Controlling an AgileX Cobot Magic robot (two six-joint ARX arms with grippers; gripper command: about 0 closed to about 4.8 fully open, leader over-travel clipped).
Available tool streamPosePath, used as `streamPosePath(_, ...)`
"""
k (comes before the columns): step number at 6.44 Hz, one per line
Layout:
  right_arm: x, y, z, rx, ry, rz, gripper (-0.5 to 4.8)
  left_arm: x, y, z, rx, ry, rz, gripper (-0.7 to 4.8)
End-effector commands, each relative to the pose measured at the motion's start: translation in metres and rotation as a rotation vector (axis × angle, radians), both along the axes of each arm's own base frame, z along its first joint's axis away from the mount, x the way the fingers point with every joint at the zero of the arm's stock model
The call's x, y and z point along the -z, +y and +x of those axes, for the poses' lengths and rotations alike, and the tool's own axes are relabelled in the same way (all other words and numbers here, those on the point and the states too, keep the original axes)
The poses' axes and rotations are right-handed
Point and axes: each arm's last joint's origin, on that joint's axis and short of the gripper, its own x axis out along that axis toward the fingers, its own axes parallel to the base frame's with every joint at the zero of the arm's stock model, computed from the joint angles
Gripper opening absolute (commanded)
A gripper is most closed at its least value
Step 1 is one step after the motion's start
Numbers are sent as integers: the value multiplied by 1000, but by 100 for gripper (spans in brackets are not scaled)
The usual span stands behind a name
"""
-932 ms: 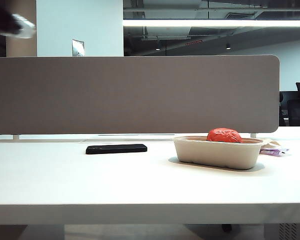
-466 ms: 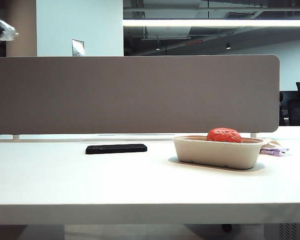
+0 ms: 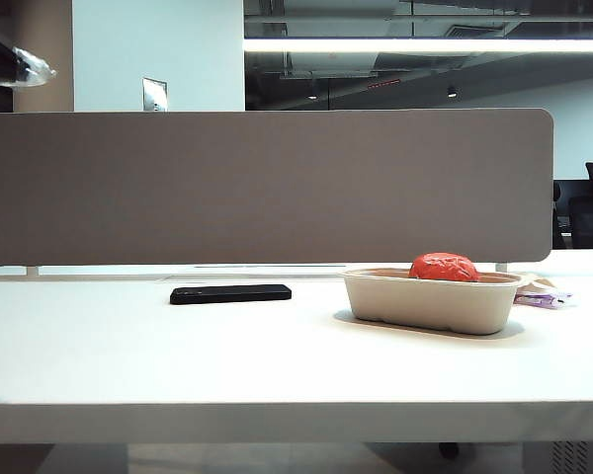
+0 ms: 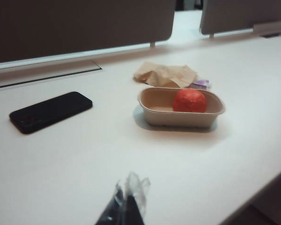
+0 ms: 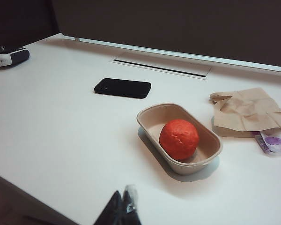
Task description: Pick up the orange and place it into the paper lunchbox.
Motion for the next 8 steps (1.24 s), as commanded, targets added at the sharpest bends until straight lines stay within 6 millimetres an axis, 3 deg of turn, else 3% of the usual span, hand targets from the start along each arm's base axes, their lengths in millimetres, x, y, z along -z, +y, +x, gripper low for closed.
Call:
streamPosePath(1, -2, 0, 0, -1, -15, 4, -5, 4, 37, 6, -364, -117, -69, -8)
streamPosePath(6, -2, 0, 0, -1, -15, 4, -5, 31, 69, 12, -654, -117, 21, -8)
streamPosePath(8, -2, 0, 0, -1, -15, 4, -5, 47, 70, 16, -587, -101, 19, -8)
